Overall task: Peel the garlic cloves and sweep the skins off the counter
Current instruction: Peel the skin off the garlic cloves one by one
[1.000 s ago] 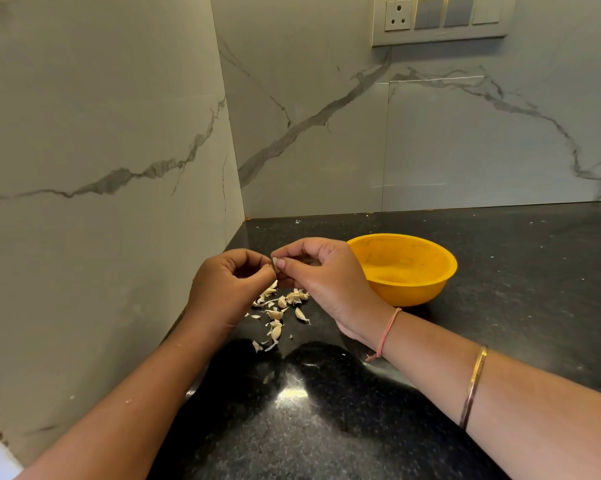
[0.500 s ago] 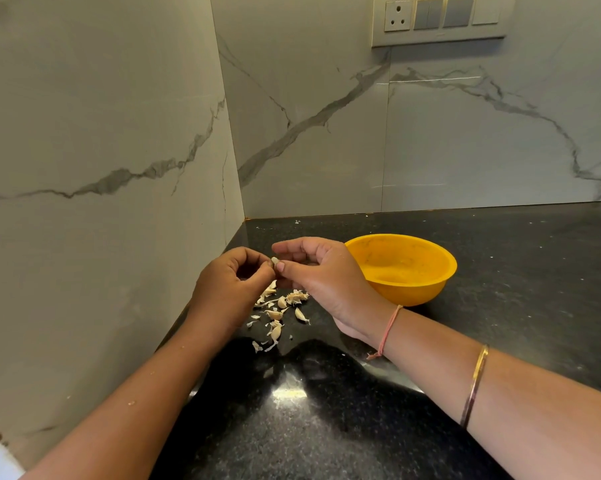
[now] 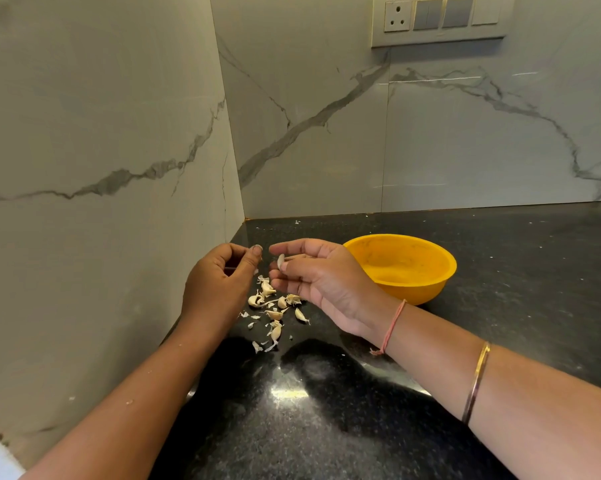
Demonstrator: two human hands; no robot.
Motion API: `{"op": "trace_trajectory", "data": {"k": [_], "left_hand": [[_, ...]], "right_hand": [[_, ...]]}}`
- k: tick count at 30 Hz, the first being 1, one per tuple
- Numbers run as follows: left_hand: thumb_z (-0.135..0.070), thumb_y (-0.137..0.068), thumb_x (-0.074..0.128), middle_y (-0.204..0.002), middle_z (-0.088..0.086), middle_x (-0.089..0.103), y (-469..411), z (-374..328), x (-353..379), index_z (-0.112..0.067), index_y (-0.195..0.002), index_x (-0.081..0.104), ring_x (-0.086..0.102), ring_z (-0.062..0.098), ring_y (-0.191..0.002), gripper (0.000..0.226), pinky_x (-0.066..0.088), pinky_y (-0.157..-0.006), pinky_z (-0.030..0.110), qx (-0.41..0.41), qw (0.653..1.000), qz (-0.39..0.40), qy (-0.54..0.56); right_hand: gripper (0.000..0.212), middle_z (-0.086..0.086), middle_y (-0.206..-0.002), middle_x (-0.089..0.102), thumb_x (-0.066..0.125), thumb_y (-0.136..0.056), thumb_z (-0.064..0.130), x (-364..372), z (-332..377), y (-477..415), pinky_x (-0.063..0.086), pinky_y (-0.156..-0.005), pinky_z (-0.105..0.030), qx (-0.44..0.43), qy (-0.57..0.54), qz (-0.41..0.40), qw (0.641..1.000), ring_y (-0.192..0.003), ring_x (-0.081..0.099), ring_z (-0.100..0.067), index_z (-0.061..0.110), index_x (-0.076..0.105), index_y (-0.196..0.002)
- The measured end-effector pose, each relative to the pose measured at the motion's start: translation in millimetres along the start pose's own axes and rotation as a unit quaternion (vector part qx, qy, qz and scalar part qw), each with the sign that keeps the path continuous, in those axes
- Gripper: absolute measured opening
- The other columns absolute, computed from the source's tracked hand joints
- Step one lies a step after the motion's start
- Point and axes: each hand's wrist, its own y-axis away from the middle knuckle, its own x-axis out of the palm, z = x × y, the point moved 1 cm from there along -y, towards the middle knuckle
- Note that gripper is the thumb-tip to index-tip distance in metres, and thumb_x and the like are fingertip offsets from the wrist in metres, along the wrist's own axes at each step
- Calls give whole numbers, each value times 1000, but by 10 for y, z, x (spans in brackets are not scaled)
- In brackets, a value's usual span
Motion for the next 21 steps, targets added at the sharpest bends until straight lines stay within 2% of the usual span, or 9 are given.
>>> {"op": "trace_trajectory", "data": {"k": [4, 11, 17, 19, 21], "left_hand": [[-31, -89, 59, -68, -7, 61, -3, 8, 4, -25, -73, 60, 54, 7, -63, 17, 45, -63, 27, -4, 1000, 4, -5], [-30, -89, 59, -67, -7, 59, 5, -6, 10, -25, -74, 60, 51, 6, -59, 16, 39, -56, 22, -5, 1000, 19, -7], [-30, -89, 60, -65, -6, 59, 4, 9, 21, -23, -75, 61, 50, 6, -57, 16, 38, -56, 22, -9, 1000, 23, -2], [-30, -90, 60, -65, -6, 59, 9, 16, 30, -23, -76, 60, 50, 6, -57, 16, 38, -56, 22, -5, 1000, 24, -2], [-28, -90, 60, -69, -8, 60, 2, 27, 31, -26, -77, 59, 52, 5, -60, 12, 39, -57, 22, -5, 1000, 21, -2]], "right_hand": [[15, -10, -77, 63, 55, -86, -10, 14, 8, 14, 56, -64, -21, -1, 23, 8, 1000, -65, 63, -13, 0, 62, -95], [2, -8, -68, 63, 60, -88, 1, 26, 25, 10, 52, -55, -20, -7, 66, -23, 998, -55, 59, -12, 1, 61, -86], [24, 1, -52, 55, 63, -89, 21, 28, 62, 14, 40, -41, -15, 10, 74, -71, 995, -42, 47, -5, 8, 57, -70], [25, 3, -50, 53, 64, -88, 22, 23, 71, 16, 37, -40, -15, 9, 73, -79, 994, -42, 44, -5, 10, 56, -68], [19, -2, -55, 58, 64, -88, 17, 22, 68, 19, 42, -42, -16, 8, 49, -66, 997, -44, 50, -6, 7, 59, -73]]}}
